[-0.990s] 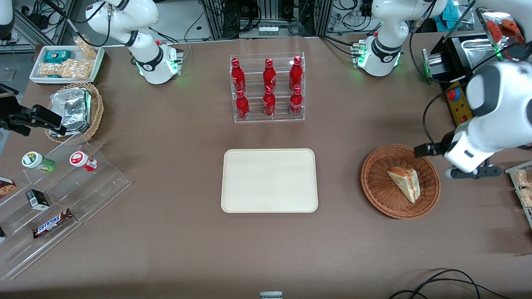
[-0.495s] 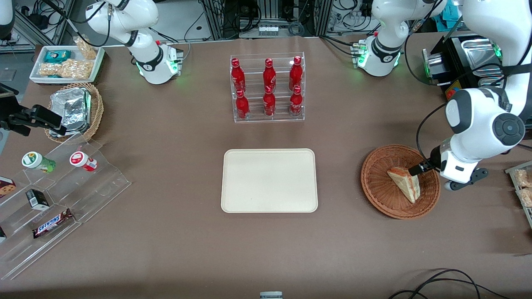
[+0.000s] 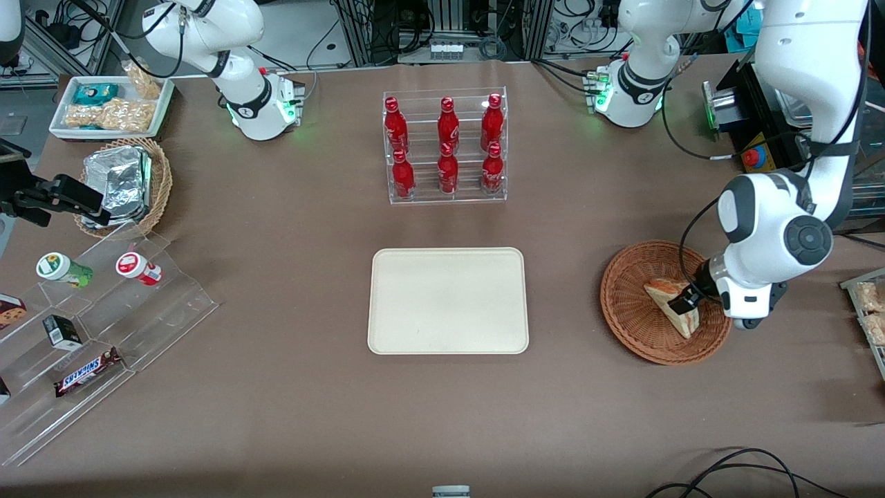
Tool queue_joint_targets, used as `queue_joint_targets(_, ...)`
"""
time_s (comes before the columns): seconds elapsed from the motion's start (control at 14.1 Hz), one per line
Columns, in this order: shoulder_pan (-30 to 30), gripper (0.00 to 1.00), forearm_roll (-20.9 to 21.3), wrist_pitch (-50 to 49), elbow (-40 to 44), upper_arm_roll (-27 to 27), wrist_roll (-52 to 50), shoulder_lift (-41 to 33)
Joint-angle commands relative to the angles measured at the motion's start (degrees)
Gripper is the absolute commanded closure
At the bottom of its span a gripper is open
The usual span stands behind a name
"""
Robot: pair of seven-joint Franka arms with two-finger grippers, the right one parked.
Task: Place sandwich from basket to tray
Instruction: 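Close the left gripper on the sandwich and lift it from the basket, then carry the held sandwich with the left gripper over the cream tray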
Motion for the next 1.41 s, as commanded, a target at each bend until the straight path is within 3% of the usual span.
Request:
queue_joint_targets(0.0,-0.2,0.73,0.0,1.2,-0.4,0.1,-1.6,0.2)
queue_joint_targets(0.07,-0.2,0.88,0.0,0.7,-0.4,0.0,-1.3,-0.2)
queue_joint_targets(0.14,-0.3,0.91,0.0,0.3,0.1,0.0,-1.3,-0.4)
queue_joint_targets(0.64,-3.2,0.97,0.0,-22.0,11.7,-0.1,-1.1,-1.7)
queue_joint_targets(0.92,-9.8,1.00,-0.4,-21.3,11.7,-2.6,-0.4,-1.0)
queue_joint_targets(1.13,-17.2,0.99,0.0,-13.6,11.8,-3.8,7.7,0.5)
queue_joint_targets(1.34,-26.5,0.99,0.2,-11.4,18.9,-3.9,6.6,6.0)
